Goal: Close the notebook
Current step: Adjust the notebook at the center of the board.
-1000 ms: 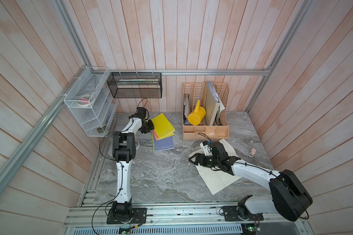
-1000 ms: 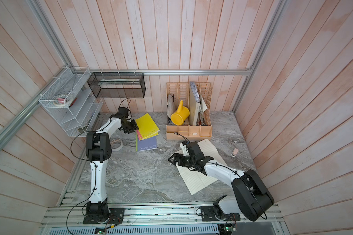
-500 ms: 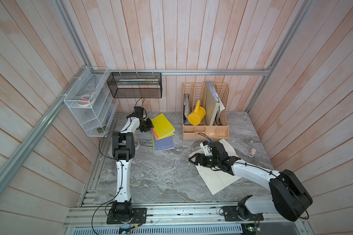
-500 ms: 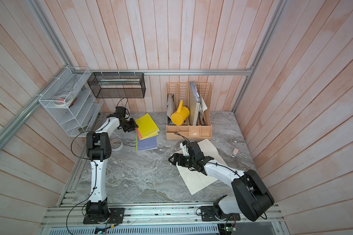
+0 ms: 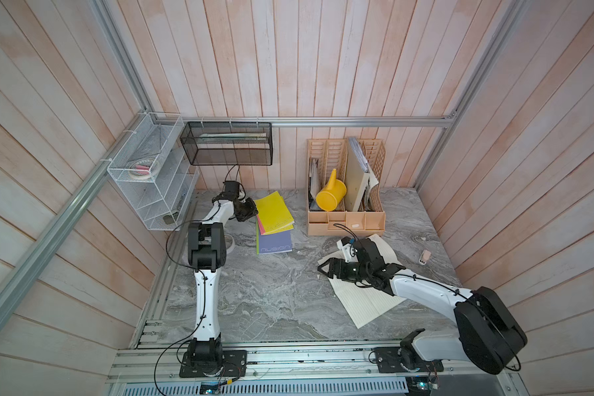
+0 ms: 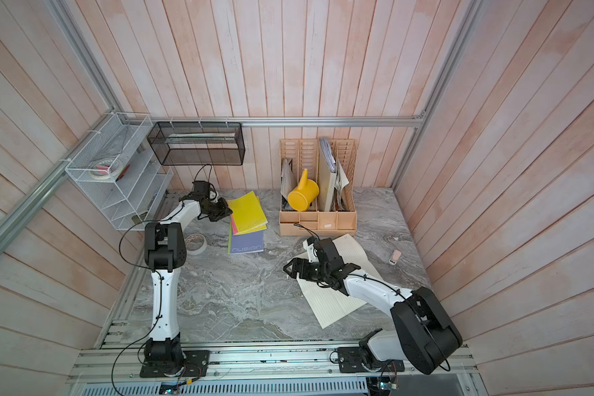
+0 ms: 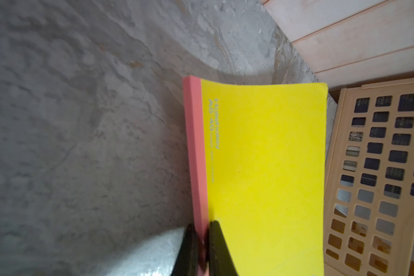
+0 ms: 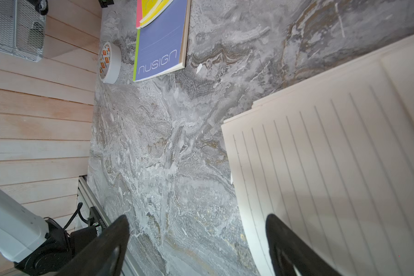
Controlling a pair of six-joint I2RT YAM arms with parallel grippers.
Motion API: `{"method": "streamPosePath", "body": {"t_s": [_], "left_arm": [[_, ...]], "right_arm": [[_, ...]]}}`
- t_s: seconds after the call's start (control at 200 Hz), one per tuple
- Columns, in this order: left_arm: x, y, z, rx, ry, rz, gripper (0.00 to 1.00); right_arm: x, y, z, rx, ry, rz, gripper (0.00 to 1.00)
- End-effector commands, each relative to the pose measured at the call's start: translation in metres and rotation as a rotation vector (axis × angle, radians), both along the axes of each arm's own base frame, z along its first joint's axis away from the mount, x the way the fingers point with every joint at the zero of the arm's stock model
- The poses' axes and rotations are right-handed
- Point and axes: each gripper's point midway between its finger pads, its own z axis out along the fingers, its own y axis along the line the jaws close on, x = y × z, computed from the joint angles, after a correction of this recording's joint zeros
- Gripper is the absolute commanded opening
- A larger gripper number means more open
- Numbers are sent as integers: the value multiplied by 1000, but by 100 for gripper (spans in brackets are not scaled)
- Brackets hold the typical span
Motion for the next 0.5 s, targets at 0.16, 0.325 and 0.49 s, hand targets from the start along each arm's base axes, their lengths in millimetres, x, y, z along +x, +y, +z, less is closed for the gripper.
{"method": "streamPosePath", "body": {"t_s": [0.16,0.325,0.49], "left_arm": [[-32,5,9,53,19,-17,0],[-46,-1,34,19,-1,-33,0],[-72,-14,47,0,3,-74,0]], "right_arm": [[-7,2,0,9,4,-1,90],[-10,8,3,15,-4,10,90],[-13,12,6,21,-16,16,90]]}}
